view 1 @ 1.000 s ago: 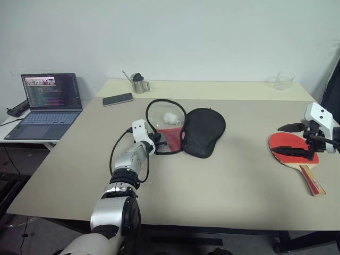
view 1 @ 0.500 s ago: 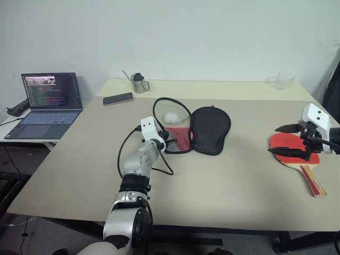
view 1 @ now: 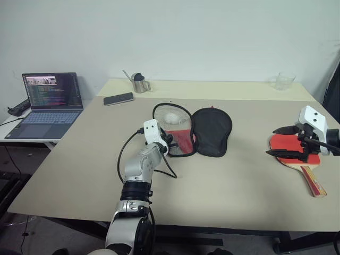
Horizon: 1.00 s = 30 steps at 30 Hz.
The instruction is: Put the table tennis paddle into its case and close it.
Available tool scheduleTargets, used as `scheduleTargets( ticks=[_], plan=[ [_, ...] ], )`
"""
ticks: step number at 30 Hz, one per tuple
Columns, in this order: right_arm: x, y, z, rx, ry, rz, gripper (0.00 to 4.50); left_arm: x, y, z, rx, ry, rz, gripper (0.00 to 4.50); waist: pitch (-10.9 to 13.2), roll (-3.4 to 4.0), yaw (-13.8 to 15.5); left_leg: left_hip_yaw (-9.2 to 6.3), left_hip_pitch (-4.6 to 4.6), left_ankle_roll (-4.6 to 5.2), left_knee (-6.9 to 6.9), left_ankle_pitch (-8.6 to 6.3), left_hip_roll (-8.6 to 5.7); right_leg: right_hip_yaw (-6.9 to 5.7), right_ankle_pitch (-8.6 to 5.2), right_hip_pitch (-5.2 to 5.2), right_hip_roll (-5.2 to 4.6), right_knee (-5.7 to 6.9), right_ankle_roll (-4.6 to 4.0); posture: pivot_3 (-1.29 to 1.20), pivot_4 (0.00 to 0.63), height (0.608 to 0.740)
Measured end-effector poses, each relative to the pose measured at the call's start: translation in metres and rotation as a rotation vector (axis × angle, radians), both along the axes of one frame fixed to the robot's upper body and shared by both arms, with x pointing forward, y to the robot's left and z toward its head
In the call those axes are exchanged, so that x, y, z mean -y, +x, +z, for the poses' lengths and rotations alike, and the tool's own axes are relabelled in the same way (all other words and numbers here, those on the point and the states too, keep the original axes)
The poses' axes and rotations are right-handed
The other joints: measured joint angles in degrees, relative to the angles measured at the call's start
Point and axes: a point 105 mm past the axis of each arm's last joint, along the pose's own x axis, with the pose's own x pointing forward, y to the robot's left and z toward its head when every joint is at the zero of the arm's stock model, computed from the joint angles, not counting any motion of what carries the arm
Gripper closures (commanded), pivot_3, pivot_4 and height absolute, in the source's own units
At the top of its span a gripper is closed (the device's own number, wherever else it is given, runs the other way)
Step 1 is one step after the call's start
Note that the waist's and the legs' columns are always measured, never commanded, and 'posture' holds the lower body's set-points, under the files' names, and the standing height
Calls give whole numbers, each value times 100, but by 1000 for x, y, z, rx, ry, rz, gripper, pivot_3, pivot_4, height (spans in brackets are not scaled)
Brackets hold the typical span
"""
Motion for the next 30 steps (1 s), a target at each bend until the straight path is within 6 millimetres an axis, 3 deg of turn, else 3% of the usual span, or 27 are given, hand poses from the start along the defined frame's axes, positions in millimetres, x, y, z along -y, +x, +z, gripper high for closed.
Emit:
scheduleTargets(
  ticks=[6,12,19,23,28,30],
  plan=[
    [1,-1,-5,-16,2,-11,0,1,-2,0,-8,13,-22,40,1,-1,0,0,0,0,0,0,0,0,0,0,0,0,0,0,150,740],
    [10,7,-7,28,-13,-119,0,-8,-15,19,50,71,-194,40,0,1,-28,9,8,-1,-3,0,4,13,0,-1,4,5,0,0,150,740],
    [64,28,-5,75,17,-568,0,-42,-54,38,41,43,-504,40,-1,2,-56,8,8,0,-9,1,4,17,0,-3,6,1,-3,0,150,740],
    [88,24,-18,16,24,-752,0,-58,-71,56,116,102,-649,40,-1,3,-69,8,5,1,-9,1,2,16,0,-3,5,-4,-4,0,150,740],
    [108,4,-38,-110,44,-908,0,-45,-94,97,346,105,-880,40,-2,5,-46,8,2,2,-10,0,2,13,1,-1,2,-11,-4,0,150,740],
    [107,-4,-46,-166,48,-906,0,-46,-97,101,377,123,-912,40,-4,7,-61,9,3,2,-12,0,4,13,1,-1,3,-9,-4,0,150,740]
  ],
)
